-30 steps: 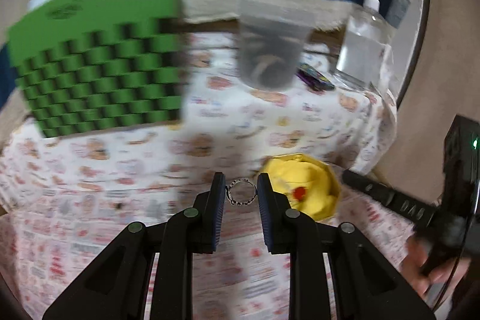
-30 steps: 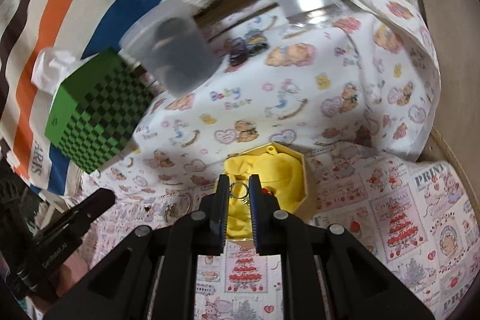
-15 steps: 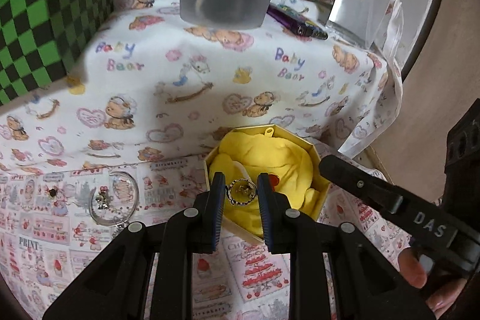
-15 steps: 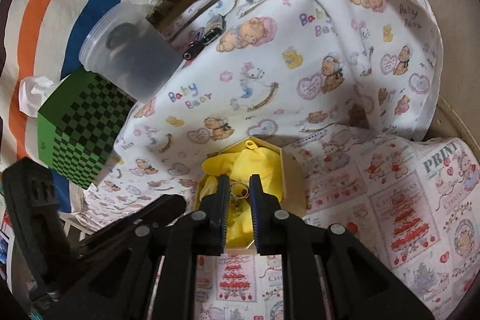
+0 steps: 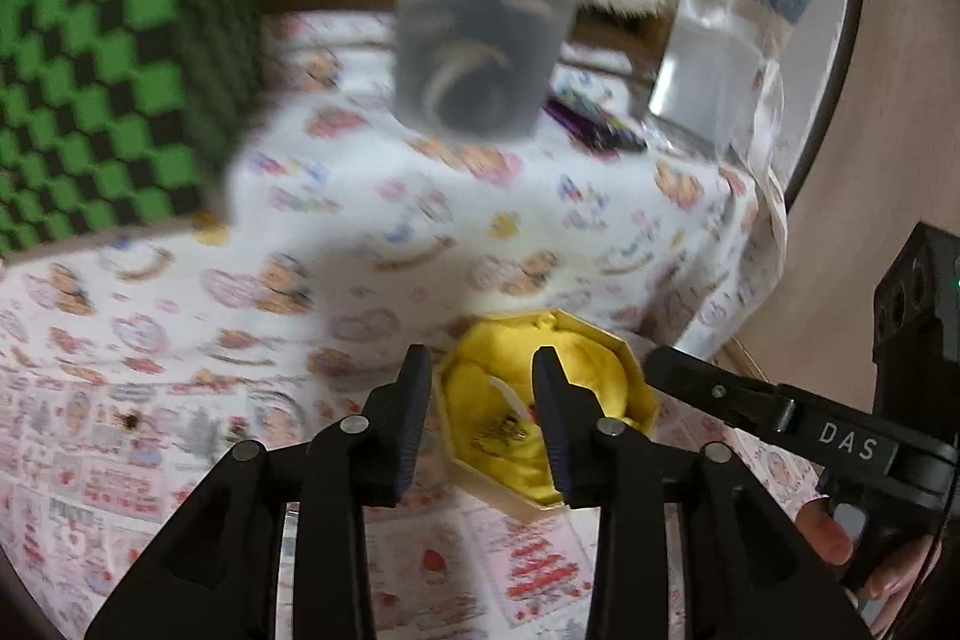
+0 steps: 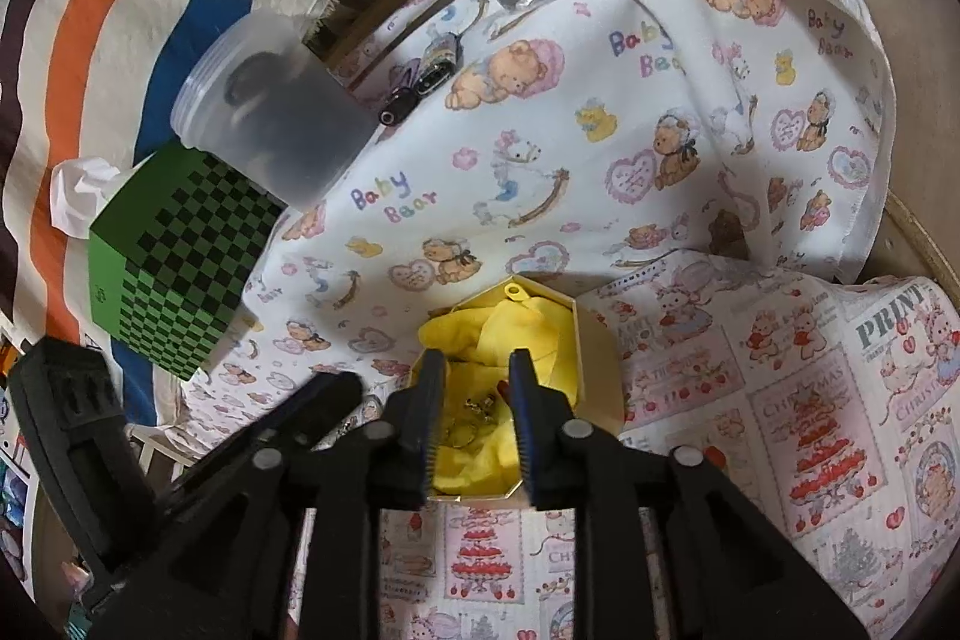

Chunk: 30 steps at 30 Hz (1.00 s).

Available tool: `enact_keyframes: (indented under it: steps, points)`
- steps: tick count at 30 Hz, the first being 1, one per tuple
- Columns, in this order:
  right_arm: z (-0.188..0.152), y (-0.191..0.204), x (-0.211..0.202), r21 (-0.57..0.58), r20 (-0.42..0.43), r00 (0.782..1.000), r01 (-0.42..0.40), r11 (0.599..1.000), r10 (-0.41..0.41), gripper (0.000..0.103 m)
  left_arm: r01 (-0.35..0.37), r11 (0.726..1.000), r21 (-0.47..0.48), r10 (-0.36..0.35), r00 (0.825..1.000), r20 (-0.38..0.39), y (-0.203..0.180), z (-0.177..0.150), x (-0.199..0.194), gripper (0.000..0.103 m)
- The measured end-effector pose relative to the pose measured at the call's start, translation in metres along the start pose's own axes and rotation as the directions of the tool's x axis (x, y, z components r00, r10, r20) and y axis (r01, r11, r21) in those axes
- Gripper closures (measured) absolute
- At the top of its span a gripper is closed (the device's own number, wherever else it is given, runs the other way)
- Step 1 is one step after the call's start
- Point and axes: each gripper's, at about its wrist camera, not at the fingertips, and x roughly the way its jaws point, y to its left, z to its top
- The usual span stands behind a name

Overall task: Organize jewelry
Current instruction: 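Lift both grippers out of the box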

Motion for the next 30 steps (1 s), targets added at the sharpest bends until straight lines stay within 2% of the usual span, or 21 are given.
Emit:
enact_keyframes:
  steps: [6, 8, 9, 11, 14, 16, 22, 24, 30]
  points:
    - [-0.002, 0.012, -0.008, -0.046, 0.030, 0.999, 0.016, 0.999, -0.015, 0.076, -0.084, 0.995, 0.059, 0.077, 0.991, 0.111, 0.010, 0.000, -0.040, 0.054]
    - [-0.004, 0.020, -0.012, -0.077, 0.041, 0.999, 0.018, 0.997, -0.015, 0.075, -0.115, 0.991, 0.066, 0.104, 0.983, 0.149, 0.016, -0.002, -0.055, 0.043]
    - [-0.005, 0.023, -0.013, -0.086, 0.045, 0.999, 0.016, 0.996, -0.012, 0.072, -0.122, 0.990, 0.066, 0.110, 0.980, 0.168, 0.020, -0.004, -0.062, 0.039]
    - [-0.009, 0.032, -0.017, -0.119, 0.063, 0.998, 0.019, 0.993, -0.012, 0.065, -0.124, 0.991, 0.056, 0.111, 0.975, 0.191, 0.030, -0.008, -0.074, 0.025]
    - [-0.014, 0.046, -0.022, -0.170, 0.086, 0.996, 0.037, 0.985, -0.023, 0.060, -0.129, 0.991, 0.043, 0.117, 0.971, 0.210, 0.046, -0.015, -0.090, 0.018]
    - [-0.018, 0.054, -0.026, -0.195, 0.111, 0.993, 0.046, 0.980, -0.025, 0.050, -0.136, 0.990, 0.023, 0.128, 0.969, 0.210, 0.057, -0.017, -0.098, 0.015]
    - [-0.029, 0.073, -0.031, -0.264, 0.169, 0.985, 0.078, 0.961, -0.033, 0.034, -0.172, 0.985, -0.013, 0.170, 0.954, 0.249, 0.079, -0.029, -0.114, 0.005]
    - [-0.034, 0.078, -0.032, -0.287, 0.190, 0.981, 0.091, 0.953, -0.036, 0.030, -0.196, 0.980, -0.026, 0.195, 0.943, 0.269, 0.085, -0.034, -0.119, 0.000]
    - [-0.043, 0.088, -0.032, -0.338, 0.271, 0.960, 0.164, 0.927, -0.071, 0.008, -0.241, 0.970, -0.036, 0.238, 0.907, 0.347, 0.094, -0.046, -0.127, 0.000]
